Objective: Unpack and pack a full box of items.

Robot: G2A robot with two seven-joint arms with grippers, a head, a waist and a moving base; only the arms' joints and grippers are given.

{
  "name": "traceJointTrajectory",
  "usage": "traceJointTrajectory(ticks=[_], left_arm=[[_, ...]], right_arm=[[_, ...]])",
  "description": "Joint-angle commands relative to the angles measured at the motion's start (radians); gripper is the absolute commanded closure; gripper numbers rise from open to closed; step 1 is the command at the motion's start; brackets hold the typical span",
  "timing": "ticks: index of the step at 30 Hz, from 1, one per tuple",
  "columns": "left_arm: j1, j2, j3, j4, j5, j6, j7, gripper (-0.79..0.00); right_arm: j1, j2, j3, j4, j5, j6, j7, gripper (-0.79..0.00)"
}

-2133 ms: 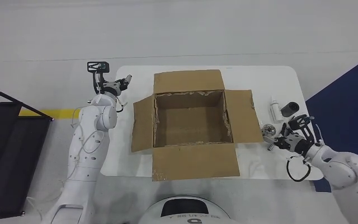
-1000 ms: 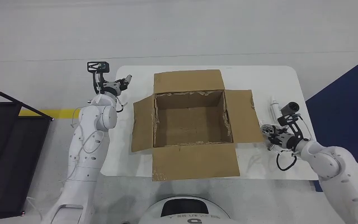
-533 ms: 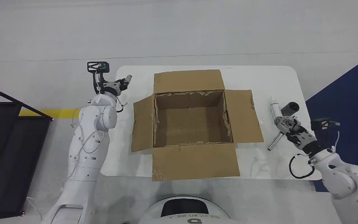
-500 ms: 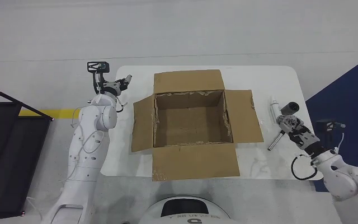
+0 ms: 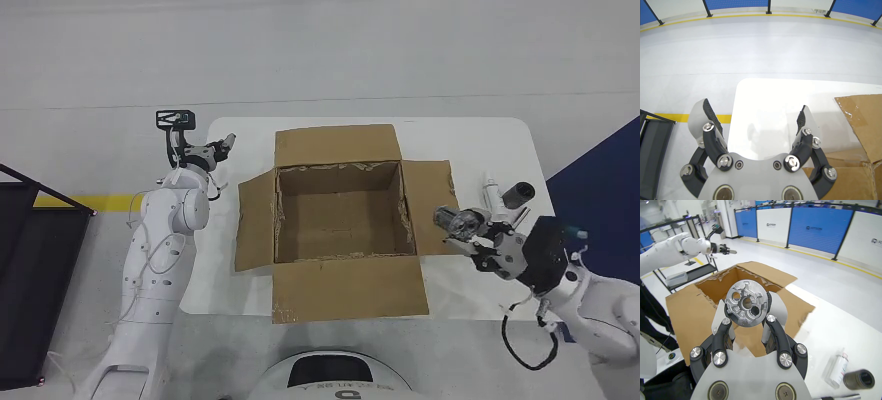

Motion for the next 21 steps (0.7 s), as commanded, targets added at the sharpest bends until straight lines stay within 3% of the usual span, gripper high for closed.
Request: traceJointTrajectory(ticks=[1, 5, 11, 16, 21], left_arm=[[0.0, 0.0, 0.0, 0.0, 0.0, 0.0, 0.0, -0.785], [0.0, 0.0, 0.0, 0.0, 0.0, 0.0, 0.0, -0.785], [0.0, 0.0, 0.0, 0.0, 0.0, 0.0, 0.0, -0.785], [0.0, 0.0, 0.0, 0.0, 0.0, 0.0, 0.0, -0.785], [0.0, 0.0, 0.0, 0.0, 0.0, 0.0, 0.0, -0.785]], right_arm=[[0.081, 0.007, -0.062, -0.031, 0.038, 0.016, 0.139, 0.0], [0.308, 0.016, -0.269, -0.047, 0.104, 0.074, 0.402, 0.0], [0.677, -0.018, -0.635, 0.093, 0.135, 0.221, 0.651, 0.0], [0.945, -0.084, -0.896, 0.284, 0.141, 0.35, 0.737, 0.0], [1.127, -0.155, -1.084, 0.467, 0.186, 0.418, 0.806, 0.0]])
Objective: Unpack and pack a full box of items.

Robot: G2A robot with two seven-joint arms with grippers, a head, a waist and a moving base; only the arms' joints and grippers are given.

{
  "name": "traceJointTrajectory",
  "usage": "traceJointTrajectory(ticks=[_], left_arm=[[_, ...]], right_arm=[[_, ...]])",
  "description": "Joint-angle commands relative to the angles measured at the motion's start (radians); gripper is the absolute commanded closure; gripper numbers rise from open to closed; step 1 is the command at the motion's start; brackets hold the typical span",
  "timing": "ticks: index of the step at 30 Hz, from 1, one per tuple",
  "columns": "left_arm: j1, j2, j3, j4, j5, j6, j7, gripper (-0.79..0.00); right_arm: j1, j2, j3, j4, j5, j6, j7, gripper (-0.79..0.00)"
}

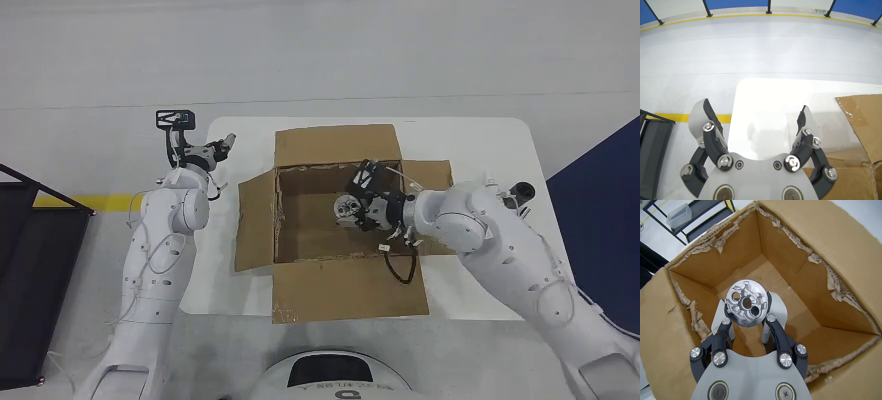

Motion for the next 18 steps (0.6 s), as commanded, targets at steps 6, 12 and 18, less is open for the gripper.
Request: traceJointTrajectory(ticks=[6, 12, 18], left_arm=[[0.0, 0.0, 0.0, 0.0, 0.0, 0.0, 0.0, -0.785], [0.0, 0.0, 0.0, 0.0, 0.0, 0.0, 0.0, -0.785], [0.0, 0.0, 0.0, 0.0, 0.0, 0.0, 0.0, -0.785]], right_arm=[[0.154, -0.089, -0.194, 0.207, -0.032, 0.069, 0.026, -0.089], [0.216, -0.144, -0.267, 0.328, -0.026, 0.08, 0.016, -0.296], [0.243, -0.175, -0.29, 0.381, -0.021, 0.061, 0.004, -0.474]])
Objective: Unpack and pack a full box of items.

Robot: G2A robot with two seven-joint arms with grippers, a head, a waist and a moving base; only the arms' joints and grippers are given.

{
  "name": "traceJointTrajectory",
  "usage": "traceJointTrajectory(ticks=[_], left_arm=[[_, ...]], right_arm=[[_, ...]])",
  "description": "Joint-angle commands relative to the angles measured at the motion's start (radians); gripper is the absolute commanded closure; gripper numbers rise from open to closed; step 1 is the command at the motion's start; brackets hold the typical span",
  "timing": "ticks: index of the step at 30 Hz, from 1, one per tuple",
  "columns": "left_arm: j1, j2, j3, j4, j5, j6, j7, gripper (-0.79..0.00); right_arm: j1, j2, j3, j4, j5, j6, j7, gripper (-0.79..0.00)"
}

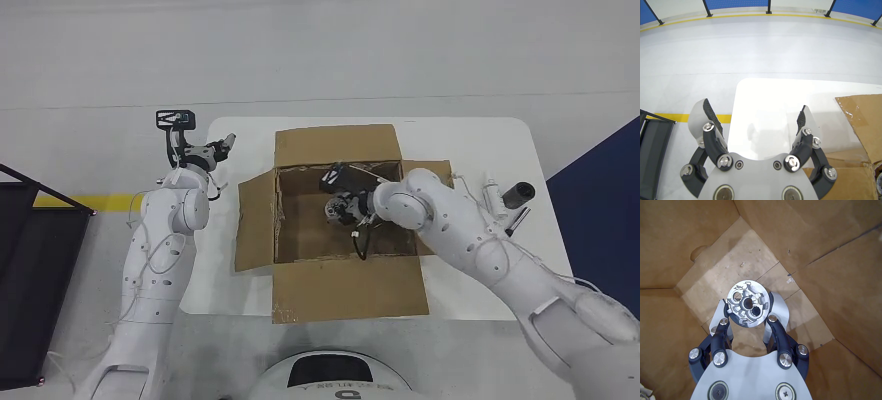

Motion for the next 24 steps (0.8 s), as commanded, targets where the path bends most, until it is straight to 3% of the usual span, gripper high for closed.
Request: traceJointTrajectory(ticks=[1, 2, 3, 7, 11, 13, 17, 20, 24], left_arm=[[0.0, 0.0, 0.0, 0.0, 0.0, 0.0, 0.0, -0.785], [0.0, 0.0, 0.0, 0.0, 0.0, 0.0, 0.0, -0.785], [0.0, 0.0, 0.0, 0.0, 0.0, 0.0, 0.0, -0.785], [0.0, 0.0, 0.0, 0.0, 0.0, 0.0, 0.0, -0.785], [0.0, 0.0, 0.0, 0.0, 0.0, 0.0, 0.0, -0.785], [0.0, 0.0, 0.0, 0.0, 0.0, 0.0, 0.0, -0.785], [0.0, 0.0, 0.0, 0.0, 0.0, 0.0, 0.0, -0.785], [0.0, 0.0, 0.0, 0.0, 0.0, 0.0, 0.0, -0.785], [0.0, 0.0, 0.0, 0.0, 0.0, 0.0, 0.0, -0.785]], right_arm=[[0.003, -0.003, 0.008, 0.001, 0.019, -0.024, -0.005, -0.597], [0.002, -0.001, 0.017, 0.0, 0.027, -0.034, -0.005, -0.751], [-0.001, 0.001, 0.026, -0.011, 0.038, -0.051, -0.005, -0.785], [-0.039, 0.033, 0.101, -0.09, 0.066, -0.114, 0.008, -0.785], [-0.164, 0.107, 0.283, -0.269, 0.086, -0.225, -0.012, -0.785], [-0.286, 0.157, 0.441, -0.388, 0.09, -0.281, -0.046, -0.785], [-0.627, 0.238, 0.834, -0.554, 0.122, -0.437, -0.185, -0.785], [-0.877, 0.26, 1.114, -0.557, 0.167, -0.567, -0.346, -0.785], [-1.109, 0.258, 1.366, -0.471, 0.219, -0.722, -0.529, -0.785]])
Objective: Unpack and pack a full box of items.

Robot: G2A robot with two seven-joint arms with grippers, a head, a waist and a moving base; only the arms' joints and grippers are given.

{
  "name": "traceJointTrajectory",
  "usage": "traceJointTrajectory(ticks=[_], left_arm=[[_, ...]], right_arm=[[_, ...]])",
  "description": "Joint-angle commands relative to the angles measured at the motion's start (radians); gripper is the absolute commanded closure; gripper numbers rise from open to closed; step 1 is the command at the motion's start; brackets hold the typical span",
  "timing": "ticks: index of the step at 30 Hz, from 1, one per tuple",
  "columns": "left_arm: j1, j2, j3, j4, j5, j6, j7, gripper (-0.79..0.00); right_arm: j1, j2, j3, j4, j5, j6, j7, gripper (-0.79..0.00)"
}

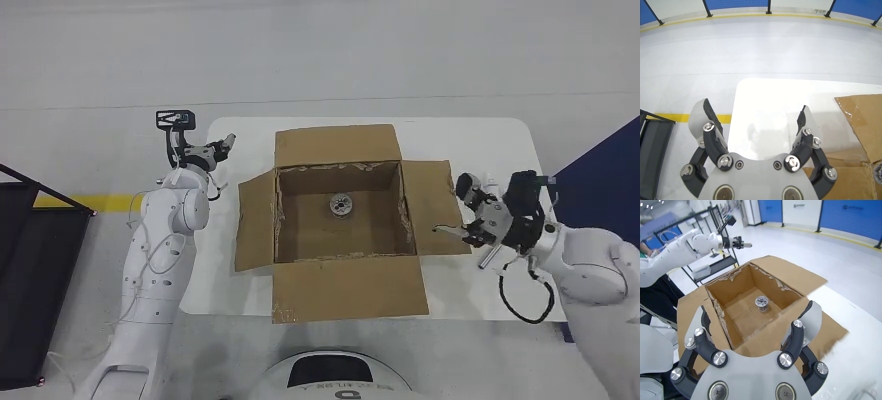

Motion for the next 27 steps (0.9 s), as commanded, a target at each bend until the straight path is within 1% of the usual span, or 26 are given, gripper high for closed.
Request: traceJointTrajectory(ticks=[1, 4, 7, 8, 9, 12, 15, 19, 22, 24, 27], left_arm=[[0.0, 0.0, 0.0, 0.0, 0.0, 0.0, 0.0, -0.785], [0.0, 0.0, 0.0, 0.0, 0.0, 0.0, 0.0, -0.785], [0.0, 0.0, 0.0, 0.0, 0.0, 0.0, 0.0, -0.785], [0.0, 0.0, 0.0, 0.0, 0.0, 0.0, 0.0, -0.785], [0.0, 0.0, 0.0, 0.0, 0.0, 0.0, 0.0, -0.785], [0.0, 0.0, 0.0, 0.0, 0.0, 0.0, 0.0, -0.785], [0.0, 0.0, 0.0, 0.0, 0.0, 0.0, 0.0, -0.785], [0.0, 0.0, 0.0, 0.0, 0.0, 0.0, 0.0, -0.785], [0.0, 0.0, 0.0, 0.0, 0.0, 0.0, 0.0, -0.785], [0.0, 0.0, 0.0, 0.0, 0.0, 0.0, 0.0, -0.785], [0.0, 0.0, 0.0, 0.0, 0.0, 0.0, 0.0, -0.785]], right_arm=[[-0.108, -0.005, 0.13, 0.074, 0.038, -0.057, -0.09, -0.785], [-0.18, -0.013, 0.208, 0.172, 0.079, -0.071, -0.164, -0.785], [-0.216, -0.02, 0.237, 0.261, 0.1, -0.062, -0.203, -0.785], [-0.222, -0.022, 0.241, 0.289, 0.107, -0.039, -0.206, -0.785], [-0.227, -0.024, 0.243, 0.318, 0.112, 0.01, -0.201, -0.785], [-0.219, -0.027, 0.227, 0.329, 0.126, 0.146, -0.163, -0.785], [-0.182, -0.029, 0.196, 0.317, 0.112, 0.29, -0.118, -0.785], [-0.089, -0.031, 0.129, 0.315, 0.087, 0.499, -0.06, -0.785], [-0.005, -0.031, 0.081, 0.348, 0.07, 0.585, -0.003, -0.785], [0.041, -0.031, 0.058, 0.373, 0.065, 0.603, 0.01, -0.785], [0.1, -0.032, 0.031, 0.408, 0.04, 0.634, 0.017, -0.739]])
